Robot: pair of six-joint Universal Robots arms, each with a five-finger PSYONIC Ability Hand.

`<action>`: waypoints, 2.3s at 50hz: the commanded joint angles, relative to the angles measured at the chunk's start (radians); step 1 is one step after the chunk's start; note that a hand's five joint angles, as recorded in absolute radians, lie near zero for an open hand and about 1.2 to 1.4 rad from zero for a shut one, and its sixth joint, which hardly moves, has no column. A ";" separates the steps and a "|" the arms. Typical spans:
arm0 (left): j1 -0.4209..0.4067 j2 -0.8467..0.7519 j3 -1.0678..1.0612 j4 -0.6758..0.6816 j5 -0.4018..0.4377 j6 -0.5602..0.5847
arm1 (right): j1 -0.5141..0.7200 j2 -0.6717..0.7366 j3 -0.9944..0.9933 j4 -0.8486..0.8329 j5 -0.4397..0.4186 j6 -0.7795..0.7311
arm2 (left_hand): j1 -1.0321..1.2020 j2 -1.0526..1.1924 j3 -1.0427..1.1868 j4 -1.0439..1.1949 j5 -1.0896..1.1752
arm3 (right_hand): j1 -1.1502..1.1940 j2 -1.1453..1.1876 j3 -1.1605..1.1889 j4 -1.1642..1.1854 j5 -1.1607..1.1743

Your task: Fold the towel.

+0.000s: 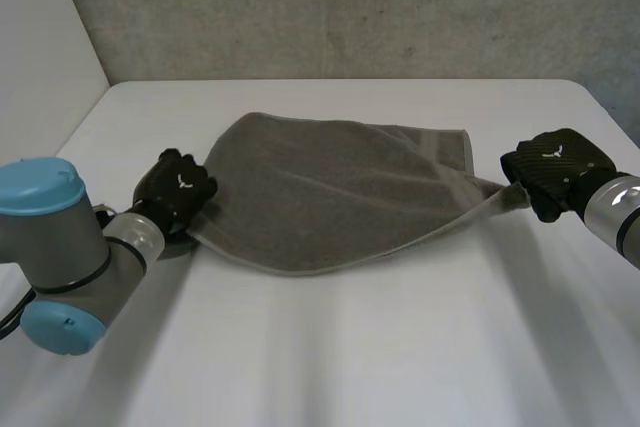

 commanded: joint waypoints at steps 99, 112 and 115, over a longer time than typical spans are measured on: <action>0.078 -0.035 0.280 -0.215 -0.008 -0.241 | 0.103 0.216 -0.340 0.158 0.132 -0.188 | 0.734 0.741 0.747 0.733 0.579 | 0.074 0.066 0.057 0.060 0.054; 0.221 0.312 -0.004 -0.192 0.124 -0.215 | -0.003 -0.209 -0.151 0.204 0.117 -0.135 | 0.734 0.741 0.747 0.733 0.579 | 0.074 0.066 0.057 0.060 0.054; 0.261 0.453 -0.084 -0.194 0.196 -0.239 | -0.045 -0.316 -0.134 0.265 0.059 -0.124 | 0.734 0.741 0.747 0.733 0.579 | 0.074 0.066 0.057 0.060 0.054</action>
